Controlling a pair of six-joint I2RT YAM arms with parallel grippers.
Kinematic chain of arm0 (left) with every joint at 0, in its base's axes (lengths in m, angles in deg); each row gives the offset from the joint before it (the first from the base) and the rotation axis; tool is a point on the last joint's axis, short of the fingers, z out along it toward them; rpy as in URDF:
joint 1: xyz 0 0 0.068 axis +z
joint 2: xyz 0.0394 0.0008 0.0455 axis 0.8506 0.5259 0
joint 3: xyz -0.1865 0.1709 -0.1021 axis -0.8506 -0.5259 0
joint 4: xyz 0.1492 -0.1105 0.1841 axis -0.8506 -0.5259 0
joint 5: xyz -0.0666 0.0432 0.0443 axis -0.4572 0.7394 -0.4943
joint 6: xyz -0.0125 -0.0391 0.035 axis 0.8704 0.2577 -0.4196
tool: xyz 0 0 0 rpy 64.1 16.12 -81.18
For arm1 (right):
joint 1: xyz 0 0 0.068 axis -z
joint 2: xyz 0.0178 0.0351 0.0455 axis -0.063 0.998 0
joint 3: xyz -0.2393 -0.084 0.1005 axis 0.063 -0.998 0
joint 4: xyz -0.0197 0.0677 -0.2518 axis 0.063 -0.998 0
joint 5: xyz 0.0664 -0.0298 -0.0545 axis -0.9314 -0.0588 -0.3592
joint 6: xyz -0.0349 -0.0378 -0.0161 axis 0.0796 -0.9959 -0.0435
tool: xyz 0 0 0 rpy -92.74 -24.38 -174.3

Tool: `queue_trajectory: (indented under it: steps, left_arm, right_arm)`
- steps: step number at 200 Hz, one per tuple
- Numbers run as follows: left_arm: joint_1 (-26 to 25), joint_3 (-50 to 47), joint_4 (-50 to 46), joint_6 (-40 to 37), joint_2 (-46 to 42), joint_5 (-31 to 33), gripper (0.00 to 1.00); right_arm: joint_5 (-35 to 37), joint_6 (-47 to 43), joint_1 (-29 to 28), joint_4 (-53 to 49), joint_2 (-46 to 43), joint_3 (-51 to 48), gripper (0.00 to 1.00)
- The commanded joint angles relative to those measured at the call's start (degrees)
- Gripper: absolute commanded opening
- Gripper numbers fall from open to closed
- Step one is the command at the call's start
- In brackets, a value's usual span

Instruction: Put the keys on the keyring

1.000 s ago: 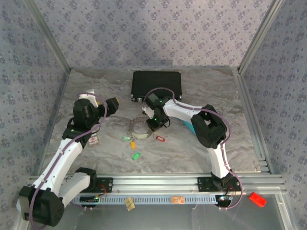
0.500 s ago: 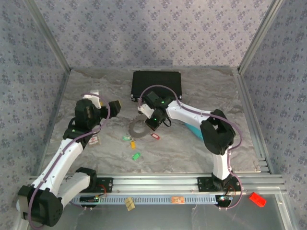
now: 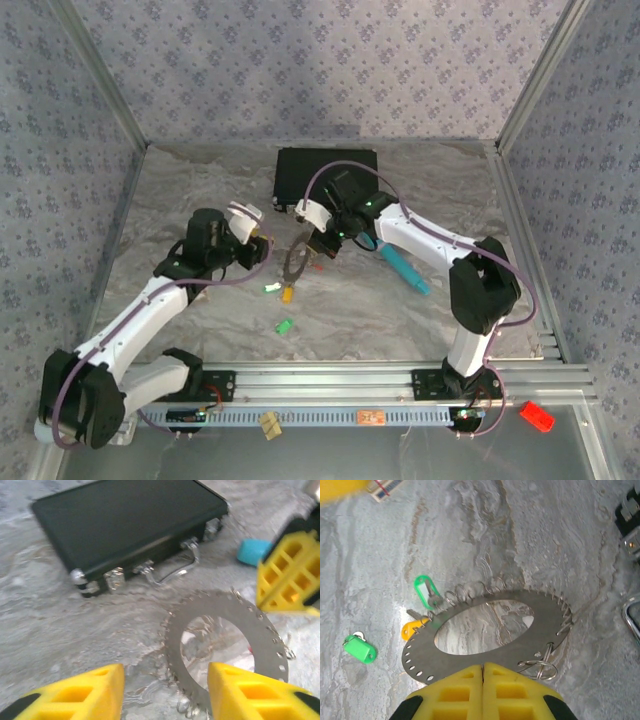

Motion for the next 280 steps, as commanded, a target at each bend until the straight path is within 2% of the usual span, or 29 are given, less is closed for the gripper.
queue_trajectory:
  steps: [1,24,54,95,197,257,280]
  left_arm:
    - [0.18,-1.03,1.12,-9.01,0.81,-12.21,0.42]
    - [0.35,-2.98,6.47,-10.48,1.74,-17.16,0.40]
    - [1.30,-2.64,8.18,-11.78,6.47,-24.78,0.33]
    - [1.40,-3.68,13.99,-12.32,10.16,-30.05,0.31]
    - [1.14,-4.17,21.22,-12.24,14.06,-34.44,0.29]
    - [0.79,-3.69,20.80,-11.97,15.75,-38.44,0.29]
    - [0.75,-3.47,21.35,-11.53,15.93,-39.12,0.26]
  right_arm:
    - [-6.35,-5.36,0.42,-0.11,-1.76,0.60,0.00]
    - [-9.21,-6.69,1.02,-0.38,-2.19,0.97,0.00]
    - [-11.60,-8.84,1.43,-0.15,-2.98,0.72,0.00]
    - [-14.25,-11.11,1.66,0.02,-3.94,0.37,0.00]
    - [-16.98,-14.30,0.72,-1.75,-2.95,2.13,0.00]
    - [-15.55,-14.44,-0.23,-1.47,-2.86,2.92,0.00]
    - [-15.50,-14.56,-0.63,-1.73,-2.68,3.01,0.00]
